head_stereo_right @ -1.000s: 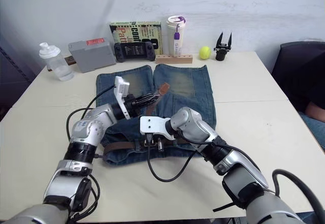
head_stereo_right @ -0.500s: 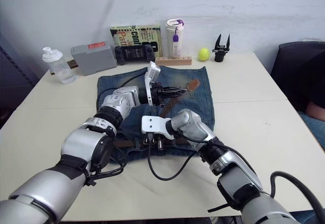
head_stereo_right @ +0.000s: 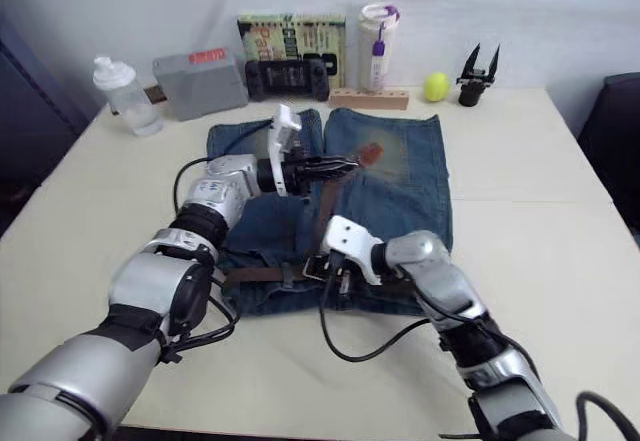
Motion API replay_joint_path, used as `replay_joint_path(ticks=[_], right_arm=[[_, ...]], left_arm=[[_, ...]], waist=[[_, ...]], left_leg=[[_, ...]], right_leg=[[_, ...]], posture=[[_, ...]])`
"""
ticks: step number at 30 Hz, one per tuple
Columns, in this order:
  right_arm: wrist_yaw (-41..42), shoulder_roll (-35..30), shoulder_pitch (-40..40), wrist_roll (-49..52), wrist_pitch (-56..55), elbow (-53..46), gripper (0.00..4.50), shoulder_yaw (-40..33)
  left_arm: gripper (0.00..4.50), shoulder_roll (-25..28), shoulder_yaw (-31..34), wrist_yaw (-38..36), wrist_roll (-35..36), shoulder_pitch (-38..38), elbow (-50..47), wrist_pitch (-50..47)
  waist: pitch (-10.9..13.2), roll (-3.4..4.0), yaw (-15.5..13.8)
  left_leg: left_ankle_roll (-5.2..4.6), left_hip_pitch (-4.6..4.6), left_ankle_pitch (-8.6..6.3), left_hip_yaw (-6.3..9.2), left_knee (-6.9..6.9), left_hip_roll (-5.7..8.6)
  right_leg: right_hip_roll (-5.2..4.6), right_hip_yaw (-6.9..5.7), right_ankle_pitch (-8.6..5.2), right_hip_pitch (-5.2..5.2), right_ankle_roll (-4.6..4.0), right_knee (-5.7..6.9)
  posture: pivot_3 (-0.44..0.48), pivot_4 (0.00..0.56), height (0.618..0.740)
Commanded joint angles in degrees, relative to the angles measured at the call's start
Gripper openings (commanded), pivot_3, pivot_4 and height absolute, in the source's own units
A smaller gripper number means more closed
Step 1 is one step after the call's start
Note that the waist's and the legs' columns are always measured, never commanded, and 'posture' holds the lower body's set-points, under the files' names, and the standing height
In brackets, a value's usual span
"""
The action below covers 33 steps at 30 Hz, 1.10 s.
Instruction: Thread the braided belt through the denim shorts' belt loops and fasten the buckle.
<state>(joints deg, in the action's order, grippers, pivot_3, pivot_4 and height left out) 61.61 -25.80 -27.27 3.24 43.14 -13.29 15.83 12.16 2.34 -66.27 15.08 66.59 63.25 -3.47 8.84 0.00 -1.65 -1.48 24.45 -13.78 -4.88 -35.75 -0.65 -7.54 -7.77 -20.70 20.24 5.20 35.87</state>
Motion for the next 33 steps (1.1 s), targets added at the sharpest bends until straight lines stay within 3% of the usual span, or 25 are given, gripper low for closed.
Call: replay_joint_path(ticks=[1,6,11,16,21,26,29,33], right_arm=[[1.3,-4.8,2.1,7.7,13.3,-10.7,0.05,-5.2],[-1.0,-8.6,2.0,16.5,22.1,-21.2,0.05,-15.6],[-6.2,-8.2,0.6,22.6,28.0,-25.6,0.05,-22.8],[-9.4,-11.8,0.4,24.6,26.2,-27.2,1.76,-26.1],[-10.9,-24.6,4.6,11.9,5.7,-25.3,4.21,-17.5],[-11.0,-27.6,7.0,7.8,-4.4,-23.3,4.21,-14.5],[-9.0,-29.1,11.3,9.4,-3.7,-27.4,4.21,-13.5],[-12.1,-26.1,13.0,8.3,-3.4,-30.3,4.21,-8.6]], left_arm=[[0.0,1.7,1.2,0.7,0.0,-1.7,-6.3,1.1],[0.0,2.3,-0.9,0.1,-1.2,-6.7,-12.6,0.3],[0.0,2.1,-2.6,0.3,-2.0,-9.5,-18.8,-0.3],[0.0,2.2,-5.2,-0.5,-3.1,-11.6,-25.3,1.8],[0.0,4.3,-11.3,-4.4,-7.1,-15.0,-33.4,9.6],[0.0,6.3,-14.8,-3.7,-11.8,-15.6,-34.1,18.7],[0.0,8.0,-16.8,-2.8,-15.8,-14.6,-33.2,26.3],[0.0,9.8,-18.6,-2.9,-19.0,-12.9,-32.2,30.8]], waist=[[0.6,-0.04,0.0],[2.5,-0.45,0.1],[3.1,-0.79,0.1],[3.4,-0.85,0.1],[3.6,-0.9,0.1],[3.7,-0.91,0.2],[3.7,-0.91,0.1],[3.7,-0.91,0.1]], left_leg=[[-0.25,0.47,-0.13,0.08,-0.23,0.1],[-0.87,0.98,-0.53,0.39,-0.33,0.75],[-1.07,1.0,-0.5,0.49,-0.33,0.97],[-1.07,1.0,-0.07,0.45,-0.33,1.02],[-0.93,0.92,0.3,0.44,-0.29,1.01],[-0.74,0.81,0.61,0.38,-0.21,0.96],[-0.72,0.8,0.69,0.44,-0.2,0.95],[-0.74,0.83,0.72,0.49,-0.22,0.93]], right_leg=[[0.01,-0.05,0.04,0.26,0.05,0.01],[-0.13,-0.99,0.16,0.42,0.28,-0.02],[-0.46,-1.54,0.2,0.18,0.55,-0.23],[-0.62,-1.53,0.17,0.1,0.65,-0.33],[-0.92,-1.5,0.25,0.13,0.79,-0.27],[-0.94,-1.49,0.28,0.23,0.82,-0.05],[-0.94,-1.48,0.28,0.24,0.81,0.0],[-0.94,-1.49,0.29,0.23,0.79,0.01]], posture=[[0.0,0.15,0.697],[0.0,0.15,0.697],[0.0,0.15,0.697],[0.0,0.15,0.697],[0.0,0.15,0.697],[0.0,0.15,0.697],[0.0,0.15,0.697],[0.0,0.15,0.697]])
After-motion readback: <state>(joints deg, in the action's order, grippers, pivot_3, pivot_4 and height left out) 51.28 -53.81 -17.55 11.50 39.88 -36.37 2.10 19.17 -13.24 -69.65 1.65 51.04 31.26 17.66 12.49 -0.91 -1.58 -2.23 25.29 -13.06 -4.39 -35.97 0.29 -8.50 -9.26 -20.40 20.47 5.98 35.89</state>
